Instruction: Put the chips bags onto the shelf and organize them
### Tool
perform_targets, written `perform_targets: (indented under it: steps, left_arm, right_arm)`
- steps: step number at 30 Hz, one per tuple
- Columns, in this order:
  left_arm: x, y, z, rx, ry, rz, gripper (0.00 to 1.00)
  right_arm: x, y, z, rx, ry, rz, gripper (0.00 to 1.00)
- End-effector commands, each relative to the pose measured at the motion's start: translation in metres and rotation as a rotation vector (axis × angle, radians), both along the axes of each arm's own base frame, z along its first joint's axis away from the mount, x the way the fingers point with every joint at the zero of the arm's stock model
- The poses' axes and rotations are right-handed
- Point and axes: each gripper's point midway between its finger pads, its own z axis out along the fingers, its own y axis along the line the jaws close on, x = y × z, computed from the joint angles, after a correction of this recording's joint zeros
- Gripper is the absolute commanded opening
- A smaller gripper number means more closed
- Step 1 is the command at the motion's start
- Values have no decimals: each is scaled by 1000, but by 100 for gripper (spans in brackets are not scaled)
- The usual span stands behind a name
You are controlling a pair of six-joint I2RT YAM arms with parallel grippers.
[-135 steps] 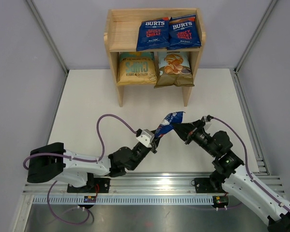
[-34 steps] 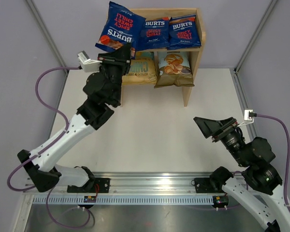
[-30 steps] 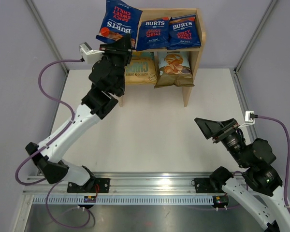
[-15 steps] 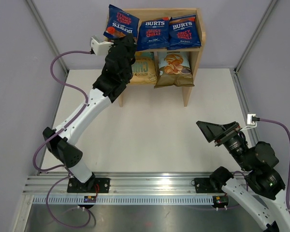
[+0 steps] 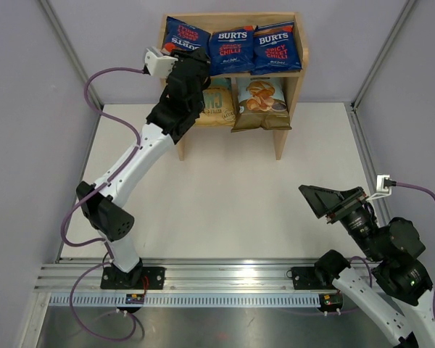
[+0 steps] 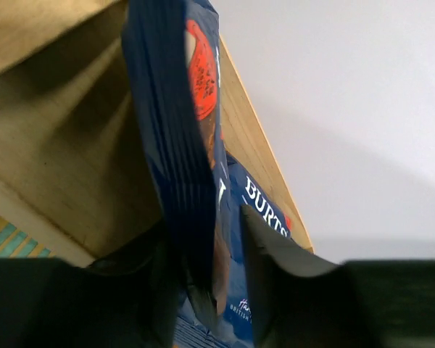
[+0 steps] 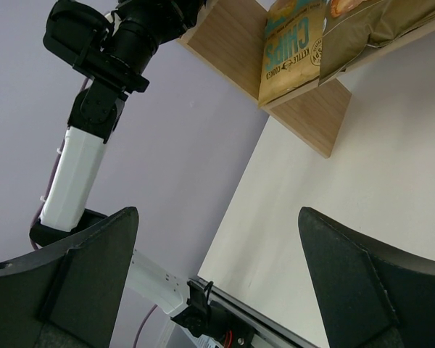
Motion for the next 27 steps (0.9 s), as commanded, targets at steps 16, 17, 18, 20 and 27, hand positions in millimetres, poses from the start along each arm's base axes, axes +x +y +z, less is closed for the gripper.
perform_targets:
  steps: [16,17,18,20,27]
  left_arm:
    - [-9,24,-5,194,181,-92,61]
    - [-10,25,-5,206,182,-95,61]
    - [-12,23,-6,214,188,-114,61]
    - [-14,20,-7,233,193,-133,61]
    - [-21,25,-15,294,235,-136,33]
  right_arm:
    - [-12,-7,19,8,-52,8,99]
    - [-11,-6,18,4,-46,8,99]
    - [-10,-6,17,5,-44,9,99]
    - [-10,-4,17,7,-42,13,99]
    - [-10,-1,17,7,-39,30,100]
